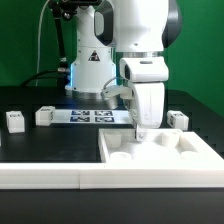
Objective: Assemble one leg
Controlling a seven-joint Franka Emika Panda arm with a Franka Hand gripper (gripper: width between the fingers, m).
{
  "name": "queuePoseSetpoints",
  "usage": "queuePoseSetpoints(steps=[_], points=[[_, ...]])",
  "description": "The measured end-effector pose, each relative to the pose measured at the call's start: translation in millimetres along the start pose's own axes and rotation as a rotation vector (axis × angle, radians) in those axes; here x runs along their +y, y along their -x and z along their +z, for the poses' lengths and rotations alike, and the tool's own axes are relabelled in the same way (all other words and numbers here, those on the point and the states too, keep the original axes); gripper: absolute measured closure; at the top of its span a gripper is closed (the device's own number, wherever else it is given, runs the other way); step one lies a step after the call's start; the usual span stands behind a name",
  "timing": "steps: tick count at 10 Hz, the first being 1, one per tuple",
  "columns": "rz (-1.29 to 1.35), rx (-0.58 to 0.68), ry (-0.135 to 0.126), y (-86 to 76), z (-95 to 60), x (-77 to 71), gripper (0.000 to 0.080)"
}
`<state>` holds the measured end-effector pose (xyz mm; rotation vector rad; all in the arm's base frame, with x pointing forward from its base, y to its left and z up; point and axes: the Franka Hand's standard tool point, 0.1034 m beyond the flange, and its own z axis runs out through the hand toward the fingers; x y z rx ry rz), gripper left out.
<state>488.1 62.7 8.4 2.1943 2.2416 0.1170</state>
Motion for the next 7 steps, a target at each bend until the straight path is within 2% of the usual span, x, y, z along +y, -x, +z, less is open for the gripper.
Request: queuePoseSetpoints(steps=[2,3,4,5,7], points=[[0.000,0.000,0.000,0.3,0.1,-0.1,0.0383],[0.001,0.000,0.000,0.3,0.1,-0.1,0.0383],[0.001,0.000,0.000,0.4,0.1,-0.1,0.0217],[0.001,0.000,0.000,0.4,0.2,-0.1,0.0171],[0.001,0.000,0.000,0.5,0.2,-0.1,0.0154]])
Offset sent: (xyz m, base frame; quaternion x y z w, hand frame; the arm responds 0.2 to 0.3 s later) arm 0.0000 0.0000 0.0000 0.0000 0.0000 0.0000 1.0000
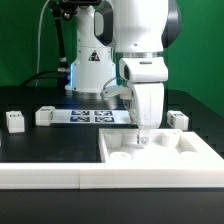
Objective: Assemble one leg
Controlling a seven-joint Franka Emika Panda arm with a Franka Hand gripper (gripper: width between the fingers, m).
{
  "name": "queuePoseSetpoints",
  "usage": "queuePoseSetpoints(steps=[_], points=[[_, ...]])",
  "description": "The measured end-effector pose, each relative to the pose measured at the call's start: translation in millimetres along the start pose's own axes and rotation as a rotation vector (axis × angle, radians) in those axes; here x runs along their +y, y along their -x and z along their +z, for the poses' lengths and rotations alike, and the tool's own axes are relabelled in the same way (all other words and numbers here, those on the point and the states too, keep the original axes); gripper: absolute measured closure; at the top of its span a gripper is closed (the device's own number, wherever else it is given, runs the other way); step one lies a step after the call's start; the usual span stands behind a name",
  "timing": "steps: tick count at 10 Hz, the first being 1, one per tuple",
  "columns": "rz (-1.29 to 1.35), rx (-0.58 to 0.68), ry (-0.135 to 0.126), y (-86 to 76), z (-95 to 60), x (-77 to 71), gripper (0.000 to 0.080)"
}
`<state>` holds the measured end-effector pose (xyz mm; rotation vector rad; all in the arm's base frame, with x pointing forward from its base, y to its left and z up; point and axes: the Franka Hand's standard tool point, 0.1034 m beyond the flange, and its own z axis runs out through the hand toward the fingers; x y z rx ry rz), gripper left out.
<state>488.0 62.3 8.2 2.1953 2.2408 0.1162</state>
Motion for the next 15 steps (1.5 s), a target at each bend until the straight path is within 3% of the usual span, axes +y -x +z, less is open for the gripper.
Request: queuePoseSetpoints(steps=[2,6,7,9,13,14,15], points=[[0.004,0.000,0.001,-0.2,-0.5,0.1,0.0151],[0.125,-0.007,0.054,-28.4,-44.6,-7.8,0.0150],[0.150,-0.005,0.059,-34.1,-47.9,-10.1,0.0150],[0.156,-0.006,0.055,-31.7,-45.7,-10.6,0.0150],[0.410,0.009,0.061,-32.8,-45.5,-11.7,0.0150],[0.568,0.040,0.084,-34.0,-42.8,-22.6,0.0150],[0.692,0.053,0.081,-35.1,-39.1,-36.2,0.0150]])
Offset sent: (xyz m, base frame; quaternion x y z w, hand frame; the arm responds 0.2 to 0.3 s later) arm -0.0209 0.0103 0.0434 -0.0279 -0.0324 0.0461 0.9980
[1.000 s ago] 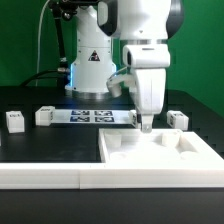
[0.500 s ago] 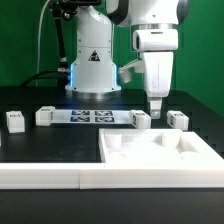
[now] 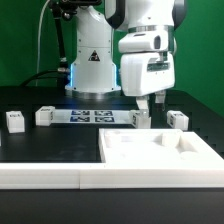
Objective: Assemble one leg
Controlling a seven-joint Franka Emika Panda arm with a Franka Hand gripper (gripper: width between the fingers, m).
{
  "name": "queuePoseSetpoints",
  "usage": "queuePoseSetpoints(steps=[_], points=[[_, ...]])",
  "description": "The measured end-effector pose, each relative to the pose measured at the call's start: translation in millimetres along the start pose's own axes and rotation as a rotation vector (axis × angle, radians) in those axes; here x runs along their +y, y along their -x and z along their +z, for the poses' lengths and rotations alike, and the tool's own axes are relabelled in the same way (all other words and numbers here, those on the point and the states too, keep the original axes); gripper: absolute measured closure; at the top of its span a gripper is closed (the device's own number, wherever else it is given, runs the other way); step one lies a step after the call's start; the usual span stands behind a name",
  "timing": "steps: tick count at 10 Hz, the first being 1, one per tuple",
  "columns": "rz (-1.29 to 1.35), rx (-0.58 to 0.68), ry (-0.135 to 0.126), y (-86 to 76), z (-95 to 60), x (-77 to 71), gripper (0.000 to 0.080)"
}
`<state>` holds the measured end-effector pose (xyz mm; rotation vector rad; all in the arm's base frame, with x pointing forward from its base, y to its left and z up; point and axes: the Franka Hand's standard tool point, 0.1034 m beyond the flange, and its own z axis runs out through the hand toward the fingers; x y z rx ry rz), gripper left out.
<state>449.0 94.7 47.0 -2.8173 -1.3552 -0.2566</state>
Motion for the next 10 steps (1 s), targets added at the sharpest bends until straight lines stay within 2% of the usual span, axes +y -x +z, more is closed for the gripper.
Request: queuePoseSetpoints(steps=[2,3,5,7,10], points=[[0.265,0.007,-0.011,-1.1,4.0,-15.7,0.0150],[0.390,0.007,-0.017,-9.2,4.2,-26.6,0.0150],[0.619,0.010,-0.028,-28.7,0.0,-35.2,0.0150],[0.813,0.017,-0.041,-46.8,-0.4,-50.0,0.0150],[0.957,0.015,-0.047,-46.2,0.2,-50.5,0.0150]])
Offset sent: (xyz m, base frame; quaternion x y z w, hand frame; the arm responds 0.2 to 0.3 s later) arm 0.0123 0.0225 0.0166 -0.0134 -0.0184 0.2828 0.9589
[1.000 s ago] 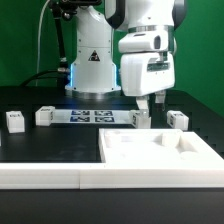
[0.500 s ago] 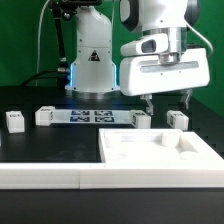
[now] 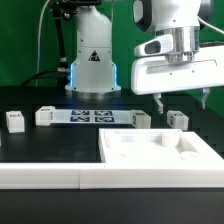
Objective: Assemble one leg
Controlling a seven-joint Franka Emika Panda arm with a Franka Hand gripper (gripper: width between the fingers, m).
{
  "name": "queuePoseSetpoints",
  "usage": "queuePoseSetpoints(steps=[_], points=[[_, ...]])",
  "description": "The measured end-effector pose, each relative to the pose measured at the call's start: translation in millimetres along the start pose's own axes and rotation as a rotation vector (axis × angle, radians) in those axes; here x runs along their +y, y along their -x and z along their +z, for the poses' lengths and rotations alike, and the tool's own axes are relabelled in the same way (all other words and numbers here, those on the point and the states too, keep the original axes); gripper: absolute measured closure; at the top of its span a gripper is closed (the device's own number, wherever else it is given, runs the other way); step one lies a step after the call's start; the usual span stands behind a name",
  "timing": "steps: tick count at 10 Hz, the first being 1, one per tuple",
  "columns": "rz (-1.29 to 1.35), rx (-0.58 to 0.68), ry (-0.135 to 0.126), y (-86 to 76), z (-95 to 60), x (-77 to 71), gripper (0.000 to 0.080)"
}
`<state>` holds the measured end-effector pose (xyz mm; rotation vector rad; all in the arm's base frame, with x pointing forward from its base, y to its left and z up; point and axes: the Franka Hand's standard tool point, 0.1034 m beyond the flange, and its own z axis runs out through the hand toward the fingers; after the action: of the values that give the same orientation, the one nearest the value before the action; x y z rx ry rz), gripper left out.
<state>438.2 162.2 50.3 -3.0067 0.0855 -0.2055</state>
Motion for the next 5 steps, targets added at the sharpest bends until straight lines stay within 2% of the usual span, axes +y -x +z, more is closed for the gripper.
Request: queuePoseSetpoints(steps=[4,5], points=[[-0.048,-0.032,0.003,19.2,11.7,-13.1,0.0150],[-0.056,-0.101,0.013,23.3,12.7,-11.9,0.0150]])
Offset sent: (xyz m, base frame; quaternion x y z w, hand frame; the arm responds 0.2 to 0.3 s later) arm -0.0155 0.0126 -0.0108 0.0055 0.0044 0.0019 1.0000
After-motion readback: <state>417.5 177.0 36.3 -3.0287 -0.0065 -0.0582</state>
